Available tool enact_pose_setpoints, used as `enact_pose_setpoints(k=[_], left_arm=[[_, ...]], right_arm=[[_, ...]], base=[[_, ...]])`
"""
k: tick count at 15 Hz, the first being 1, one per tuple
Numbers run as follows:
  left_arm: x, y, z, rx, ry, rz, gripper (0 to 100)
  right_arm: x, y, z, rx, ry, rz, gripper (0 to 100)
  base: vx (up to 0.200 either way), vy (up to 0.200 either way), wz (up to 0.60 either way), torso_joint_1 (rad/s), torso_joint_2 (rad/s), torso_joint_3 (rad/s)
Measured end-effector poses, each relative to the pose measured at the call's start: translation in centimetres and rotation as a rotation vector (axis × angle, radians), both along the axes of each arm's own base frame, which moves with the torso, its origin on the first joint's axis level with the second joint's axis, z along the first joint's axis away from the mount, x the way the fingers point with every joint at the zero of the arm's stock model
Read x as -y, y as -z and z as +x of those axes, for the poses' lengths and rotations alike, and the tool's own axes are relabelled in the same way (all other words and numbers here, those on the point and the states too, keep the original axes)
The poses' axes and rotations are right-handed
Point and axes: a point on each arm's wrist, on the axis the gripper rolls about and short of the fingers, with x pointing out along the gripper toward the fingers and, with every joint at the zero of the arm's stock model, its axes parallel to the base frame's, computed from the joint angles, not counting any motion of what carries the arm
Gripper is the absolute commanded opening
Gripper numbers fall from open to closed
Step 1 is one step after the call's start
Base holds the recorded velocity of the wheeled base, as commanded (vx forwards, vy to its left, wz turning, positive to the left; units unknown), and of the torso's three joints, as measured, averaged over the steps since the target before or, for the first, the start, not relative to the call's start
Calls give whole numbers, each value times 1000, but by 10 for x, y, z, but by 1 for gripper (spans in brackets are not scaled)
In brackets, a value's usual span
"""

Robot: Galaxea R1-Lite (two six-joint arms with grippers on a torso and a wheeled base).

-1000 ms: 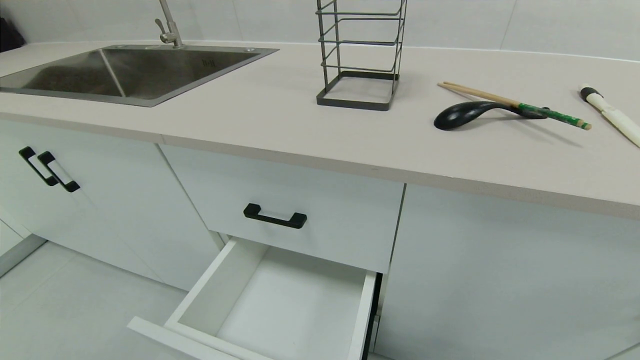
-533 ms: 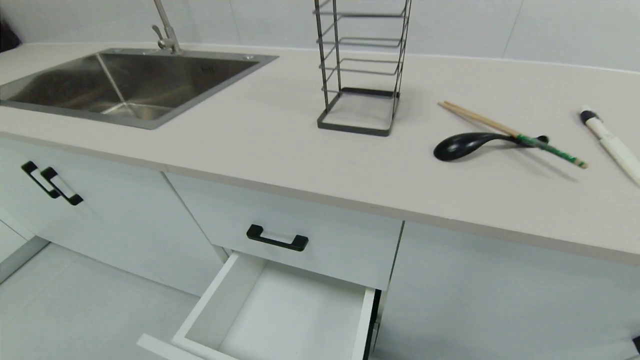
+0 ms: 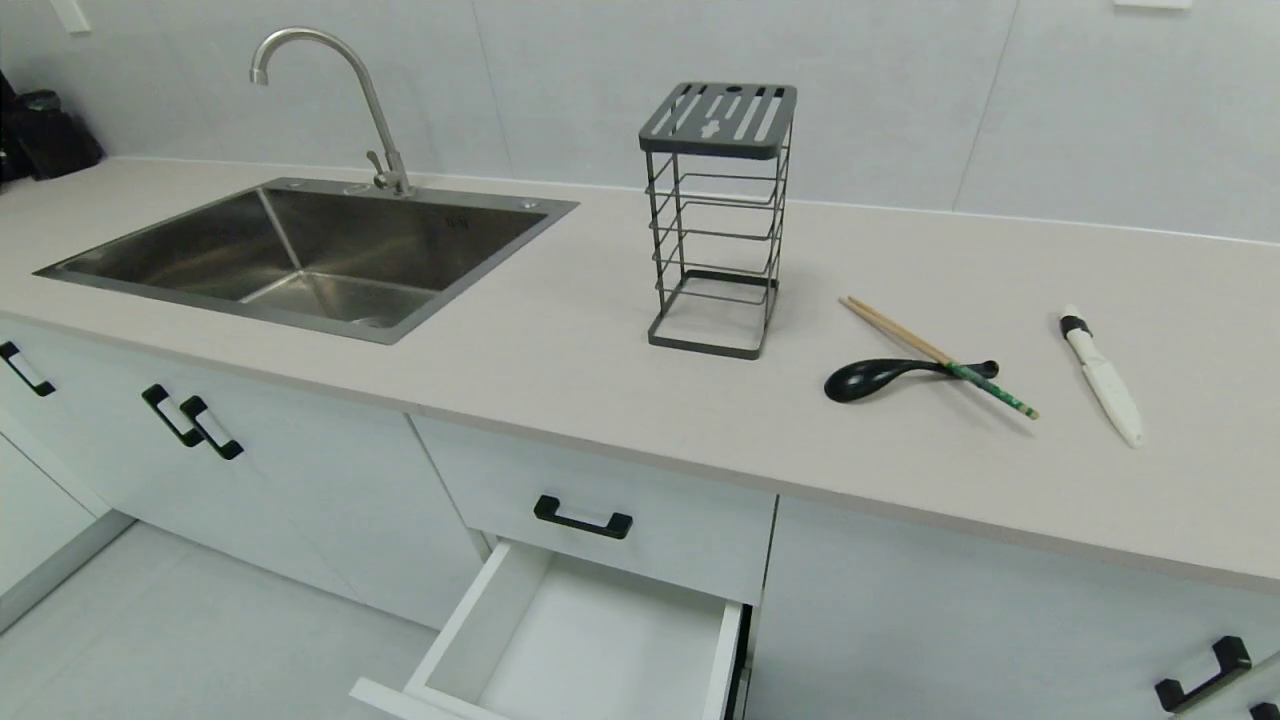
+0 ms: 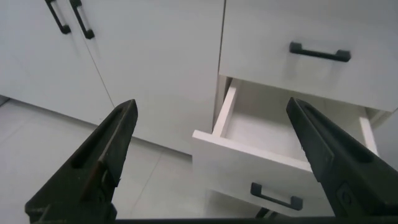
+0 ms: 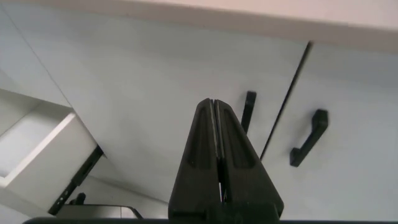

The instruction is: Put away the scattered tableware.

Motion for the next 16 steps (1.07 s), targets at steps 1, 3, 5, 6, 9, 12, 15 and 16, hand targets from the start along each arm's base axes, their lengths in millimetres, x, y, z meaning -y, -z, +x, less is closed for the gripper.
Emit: enact_pose_setpoints(k=[1,3,5,6,9,12,15,16], left_arm=[[0,0,0,0,0,0,100],[0,0,0,-1,0,0,100],[0,0,0,0,0,0,100],[0,0,0,0,0,0,100],[0,0,0,0,0,0,100],[0,0,0,-1,0,0,100],[0,0,0,3,0,0,100],[0,0,0,0,0,0,100]], right_arm=[[0,0,0,0,0,1,0],[0,0,0,0,0,1,0],[0,0,0,0,0,1,0],[0,0,0,0,1,3,0],[0,0,0,0,1,3,0],[0,0,0,0,0,0,0],[0,0,0,0,-2,0,0],[0,0,0,-2,-4,0,0]], base=[[0,0,0,427,-486,-227],[0,0,0,366,-488,-242],[0,0,0,295,-520,-241],[0,0,0,286,-525,-256],[0,0,0,277,-531,-256],[0,0,0,286,-557,-259],[0,0,0,263,-509,-246],[0,0,0,110,-207,-90]])
